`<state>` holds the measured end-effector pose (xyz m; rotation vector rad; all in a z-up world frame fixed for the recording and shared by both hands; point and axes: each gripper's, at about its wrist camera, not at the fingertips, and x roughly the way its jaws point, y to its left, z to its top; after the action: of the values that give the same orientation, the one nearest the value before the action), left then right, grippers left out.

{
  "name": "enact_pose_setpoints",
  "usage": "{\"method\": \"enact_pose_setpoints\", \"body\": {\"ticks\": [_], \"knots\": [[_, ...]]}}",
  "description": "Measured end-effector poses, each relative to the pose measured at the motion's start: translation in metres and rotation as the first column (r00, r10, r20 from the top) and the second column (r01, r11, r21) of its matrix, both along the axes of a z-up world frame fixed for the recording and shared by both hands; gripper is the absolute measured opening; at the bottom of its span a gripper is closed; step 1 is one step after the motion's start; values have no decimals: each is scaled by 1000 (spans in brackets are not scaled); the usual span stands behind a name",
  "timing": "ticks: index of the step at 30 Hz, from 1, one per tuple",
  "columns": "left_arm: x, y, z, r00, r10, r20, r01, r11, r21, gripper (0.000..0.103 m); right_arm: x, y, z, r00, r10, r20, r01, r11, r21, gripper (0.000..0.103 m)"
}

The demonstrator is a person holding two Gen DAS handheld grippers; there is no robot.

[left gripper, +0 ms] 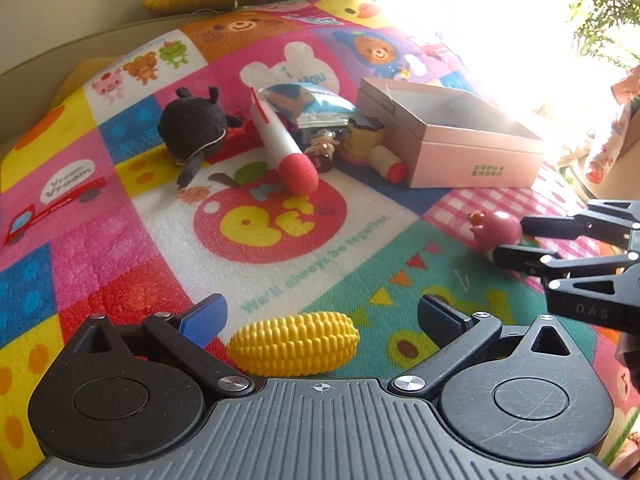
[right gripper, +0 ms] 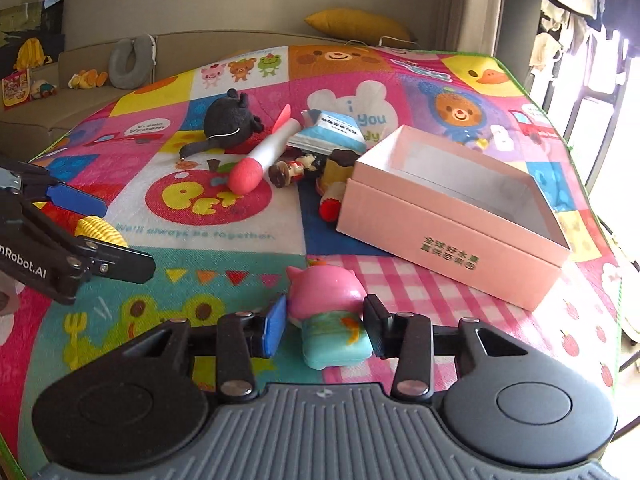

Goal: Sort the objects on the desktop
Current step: 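Move the left tool toward the yellow corn toy while the right tool moves toward the pink pig figure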

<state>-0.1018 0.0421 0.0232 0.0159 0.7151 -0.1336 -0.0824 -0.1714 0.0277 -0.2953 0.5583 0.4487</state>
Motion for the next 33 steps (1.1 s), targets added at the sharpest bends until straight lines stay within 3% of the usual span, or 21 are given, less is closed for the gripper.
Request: {"method": "enact_pose_setpoints", "body": {"ticks": [1, 3, 6, 11, 14, 18, 24, 28, 33], "knots": [[-4, 0, 0, 1000, 10, 1, -10, 1000, 19, 103, -3, -4, 0, 1000, -14, 4, 14, 1000, 8, 46], [-15, 4, 0, 999, 36, -7, -35, 998, 43, 103, -5, -11, 0, 999, -44, 11, 44, 998, 37, 63], [-27, 9, -2, 998, 63, -31, -62, 997, 41, 103, -5, -16, -1, 996, -86, 22, 84, 993, 84, 78], [-33, 11, -1, 995, 97, -16, -97, 995, 10, 103, -3, -18, -7, 992, -125, 19, 122, 986, 110, 83], [-33, 4, -1, 997, 79, 10, -79, 996, 36, 102, -5, -20, -7, 991, -133, 20, 130, 985, 111, 84], [-33, -3, -4, 998, 55, -8, -54, 996, 67, 73, -10, -23, -8, 990, -136, 35, 132, 986, 103, 88], [-42, 4, -6, 996, 83, 34, -85, 995, 59, 74, -10, -22, -10, 991, -134, 31, 130, 987, 96, 89], [-40, 10, -19, 983, 133, 126, -139, 989, 43, 92, -9, -20, -13, 991, -132, 22, 129, 988, 89, 89], [-11, 23, -13, 972, 195, 132, -179, 976, -127, 99, -11, -18, -12, 990, -136, 33, 134, 988, 76, 93]]}}
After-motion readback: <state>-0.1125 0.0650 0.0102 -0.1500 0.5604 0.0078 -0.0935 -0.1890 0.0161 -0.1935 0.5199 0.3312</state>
